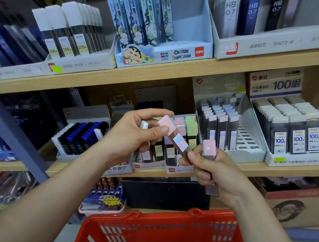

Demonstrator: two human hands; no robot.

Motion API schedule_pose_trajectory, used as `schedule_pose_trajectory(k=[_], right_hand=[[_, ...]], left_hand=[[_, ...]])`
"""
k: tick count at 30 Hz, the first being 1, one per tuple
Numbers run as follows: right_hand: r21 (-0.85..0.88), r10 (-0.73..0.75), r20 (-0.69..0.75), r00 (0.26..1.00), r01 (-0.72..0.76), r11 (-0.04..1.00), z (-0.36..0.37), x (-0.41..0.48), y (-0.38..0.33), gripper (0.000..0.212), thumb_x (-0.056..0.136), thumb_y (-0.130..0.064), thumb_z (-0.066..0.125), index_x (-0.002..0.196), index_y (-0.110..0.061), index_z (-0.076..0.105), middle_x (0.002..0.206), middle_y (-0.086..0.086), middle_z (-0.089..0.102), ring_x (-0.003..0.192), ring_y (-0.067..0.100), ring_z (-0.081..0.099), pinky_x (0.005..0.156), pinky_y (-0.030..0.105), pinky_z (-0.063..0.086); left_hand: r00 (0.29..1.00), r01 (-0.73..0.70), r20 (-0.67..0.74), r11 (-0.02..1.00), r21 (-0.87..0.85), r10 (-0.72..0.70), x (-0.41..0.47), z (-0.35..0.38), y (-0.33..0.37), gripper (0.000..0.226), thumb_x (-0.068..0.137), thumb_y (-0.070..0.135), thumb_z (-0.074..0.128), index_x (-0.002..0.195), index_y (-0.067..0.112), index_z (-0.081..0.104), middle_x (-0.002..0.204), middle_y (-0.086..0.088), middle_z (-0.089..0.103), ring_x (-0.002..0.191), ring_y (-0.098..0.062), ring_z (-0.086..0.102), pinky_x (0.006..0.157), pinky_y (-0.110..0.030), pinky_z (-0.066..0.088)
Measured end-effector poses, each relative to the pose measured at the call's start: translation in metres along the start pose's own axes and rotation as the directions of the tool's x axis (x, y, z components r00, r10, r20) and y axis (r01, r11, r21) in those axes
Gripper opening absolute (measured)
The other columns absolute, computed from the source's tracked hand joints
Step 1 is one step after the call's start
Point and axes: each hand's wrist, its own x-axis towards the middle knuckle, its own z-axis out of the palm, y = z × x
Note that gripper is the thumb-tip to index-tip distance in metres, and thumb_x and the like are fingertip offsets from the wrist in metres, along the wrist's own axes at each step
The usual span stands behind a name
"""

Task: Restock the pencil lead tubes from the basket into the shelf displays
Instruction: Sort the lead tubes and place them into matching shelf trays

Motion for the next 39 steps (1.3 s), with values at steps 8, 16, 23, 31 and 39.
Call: schedule_pose_trajectory(k=[8,16,23,31,39], right_hand=[[-0.073,-0.009,-0.273,0.962,-0.012,0.997,-0.016,0.004,-0.011,0.030,0.097,-0.035,0.052,0.103,-0.013,0.071,0.094,0.007,0.075,0.052,0.008,0.043,0.043,0.020,0.031],[0.161,-0.025,-0.243,0.970,0.066,0.985,-0.028,-0.001,-0.022,0.034,0.104,-0.033,0.042,0.117,-0.018,0.069,0.066,0.001,0.057,0.062,0.015,0.056,0.066,0.038,0.053],[0.150,-0.021,-0.226,0.974,0.056,0.987,-0.030,-0.003,-0.022,0.029,0.100,-0.028,0.051,0.124,-0.017,0.064,0.083,0.008,0.056,0.062,0.019,0.061,0.063,0.034,0.056],[0.036,-0.119,-0.314,0.942,0.137,0.990,-0.024,0.000,-0.012,0.029,0.074,-0.030,0.071,0.100,-0.016,0.072,0.068,0.001,0.069,0.056,0.017,0.065,0.050,0.024,0.052],[-0.025,-0.109,-0.170,0.979,0.106,0.994,-0.028,0.003,-0.010,0.024,0.093,-0.002,0.058,0.111,-0.014,0.069,0.088,0.007,0.075,0.076,0.017,0.072,0.067,0.029,0.053]], left_hand=[[0.930,-0.061,-0.309,0.916,0.398,0.196,0.017,0.013,0.002,0.017,0.089,0.019,0.067,0.103,0.026,0.074,0.080,0.017,0.068,0.061,0.008,0.057,0.056,-0.009,0.039],[0.962,-0.047,-0.136,0.638,0.769,0.236,0.039,0.036,-0.009,0.025,0.093,0.025,0.062,0.117,0.025,0.070,0.111,0.010,0.070,0.097,-0.003,0.061,0.087,-0.022,0.046],[0.961,-0.057,-0.074,0.455,0.889,0.266,0.043,0.045,-0.019,0.022,0.092,0.030,0.062,0.113,0.028,0.068,0.109,0.007,0.069,0.101,-0.015,0.060,0.081,-0.038,0.052],[0.937,-0.097,0.003,0.251,0.963,0.350,0.055,0.050,-0.026,0.018,0.093,0.027,0.057,0.106,0.022,0.067,0.103,0.002,0.063,0.099,-0.020,0.055,0.072,-0.038,0.050],[0.922,-0.113,-0.005,0.280,0.953,0.387,0.052,0.045,-0.032,0.009,0.089,0.015,0.059,0.087,0.022,0.064,0.088,0.006,0.065,0.087,-0.015,0.053,0.065,-0.035,0.049]])
